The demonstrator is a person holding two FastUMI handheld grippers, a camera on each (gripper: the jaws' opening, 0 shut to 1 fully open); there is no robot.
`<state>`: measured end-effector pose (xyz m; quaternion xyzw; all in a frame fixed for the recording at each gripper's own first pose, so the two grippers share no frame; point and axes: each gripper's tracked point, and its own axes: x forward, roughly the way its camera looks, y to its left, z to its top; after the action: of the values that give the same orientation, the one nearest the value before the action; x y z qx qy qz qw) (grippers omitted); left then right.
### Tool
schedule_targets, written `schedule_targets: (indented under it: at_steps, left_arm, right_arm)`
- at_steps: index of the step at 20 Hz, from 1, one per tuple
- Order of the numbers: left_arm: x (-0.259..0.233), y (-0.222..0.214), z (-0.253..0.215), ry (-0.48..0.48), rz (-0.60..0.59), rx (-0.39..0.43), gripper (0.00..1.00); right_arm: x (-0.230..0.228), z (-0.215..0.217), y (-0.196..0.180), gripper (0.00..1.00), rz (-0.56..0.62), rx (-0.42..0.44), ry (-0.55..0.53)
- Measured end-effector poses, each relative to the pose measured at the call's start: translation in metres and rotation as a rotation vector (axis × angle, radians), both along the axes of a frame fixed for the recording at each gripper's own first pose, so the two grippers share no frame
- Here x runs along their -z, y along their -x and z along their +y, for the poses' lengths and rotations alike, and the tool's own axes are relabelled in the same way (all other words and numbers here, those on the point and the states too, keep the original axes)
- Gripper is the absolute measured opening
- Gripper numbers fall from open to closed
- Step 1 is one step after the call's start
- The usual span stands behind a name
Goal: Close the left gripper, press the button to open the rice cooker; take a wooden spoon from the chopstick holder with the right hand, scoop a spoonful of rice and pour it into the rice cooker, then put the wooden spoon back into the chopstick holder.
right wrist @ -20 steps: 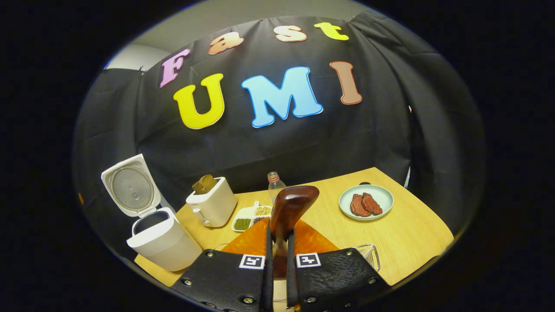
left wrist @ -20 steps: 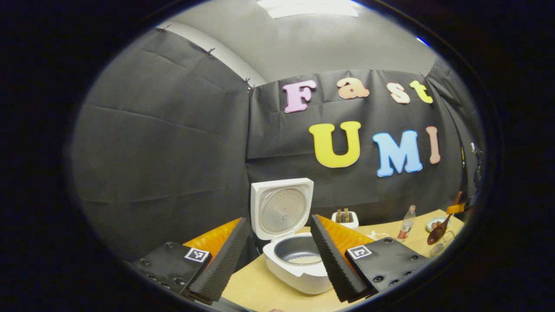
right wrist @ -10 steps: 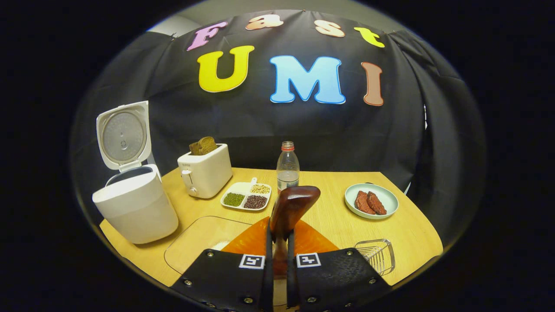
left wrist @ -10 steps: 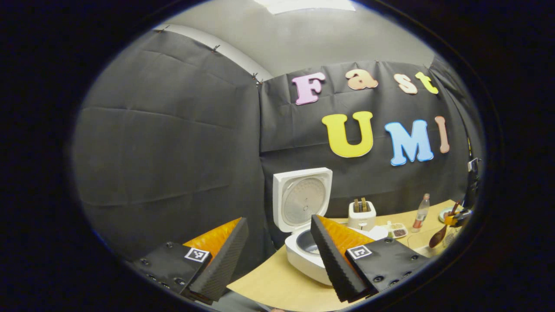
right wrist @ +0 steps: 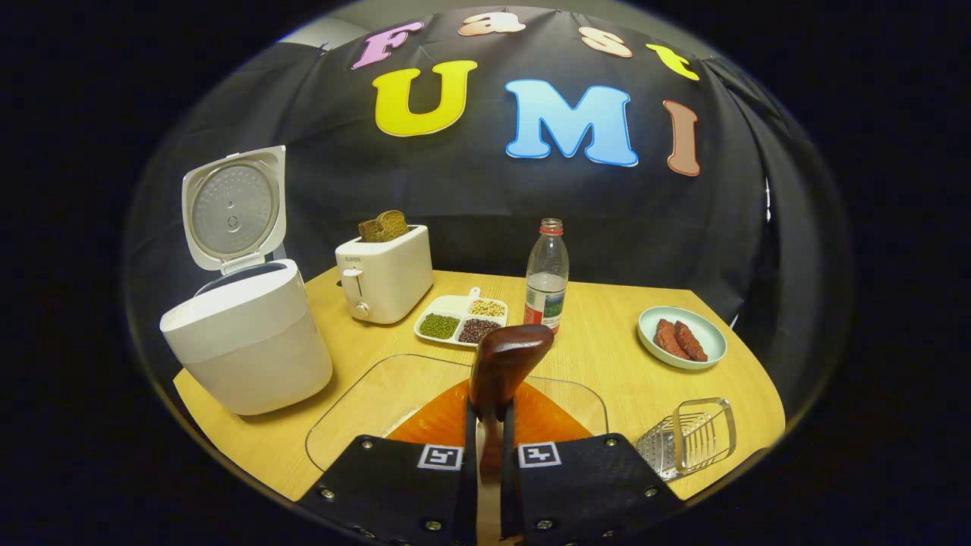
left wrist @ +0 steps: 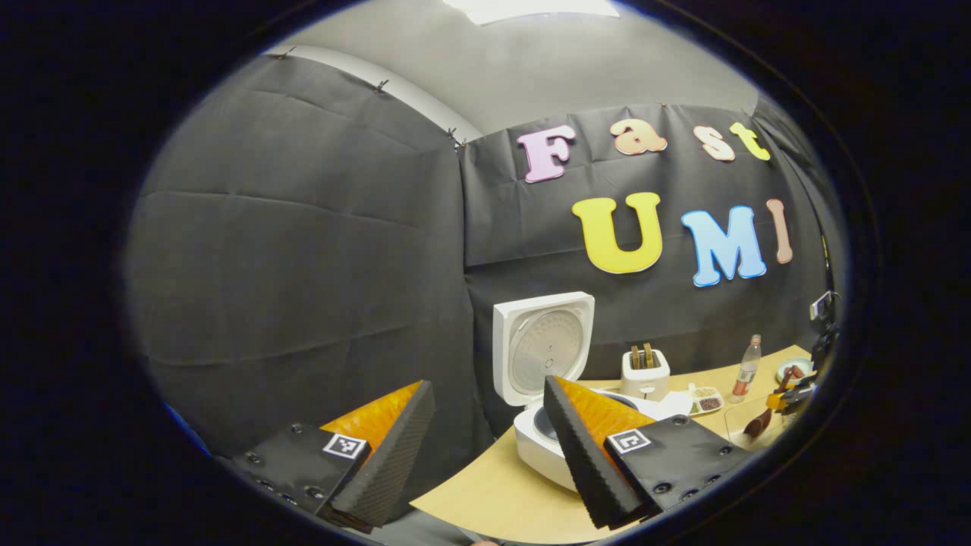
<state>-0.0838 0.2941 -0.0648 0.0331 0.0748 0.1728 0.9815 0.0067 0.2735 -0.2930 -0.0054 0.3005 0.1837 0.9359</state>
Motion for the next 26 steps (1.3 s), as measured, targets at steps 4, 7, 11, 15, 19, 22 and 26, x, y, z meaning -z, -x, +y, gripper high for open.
schedule_targets:
  at_steps: [4,7,11,15,19,22,26]
  left_arm:
    - [-0.001,0.001,-0.002,0.002,-0.005,0.008,0.99]
    - [0.003,0.000,-0.004,0.011,-0.005,0.009,0.99]
    - [0.002,0.003,-0.005,0.013,-0.002,0.012,0.99]
    - [-0.007,0.004,-0.007,-0.020,-0.012,0.015,0.99]
    - [-0.006,0.006,-0.010,-0.014,-0.015,0.019,0.99]
    - [-0.006,0.005,-0.011,-0.014,-0.017,0.015,0.99]
    - [0.002,0.008,-0.012,0.016,-0.018,0.012,0.99]
  right_arm:
    - [-0.001,0.014,0.010,0.12,0.088,0.028,-0.140]
    - [0.000,0.017,0.010,0.12,0.186,0.110,-0.295]
    - [0.006,0.002,0.004,0.13,0.329,0.268,-0.526]
    - [-0.001,-0.017,-0.002,0.12,0.388,0.368,-0.734]
    - [-0.013,-0.037,-0.012,0.12,0.381,0.412,-0.798]
    - [-0.036,-0.043,-0.021,0.12,0.384,0.439,-0.907]
    - [-0.069,-0.033,-0.027,0.12,0.387,0.410,-0.985]
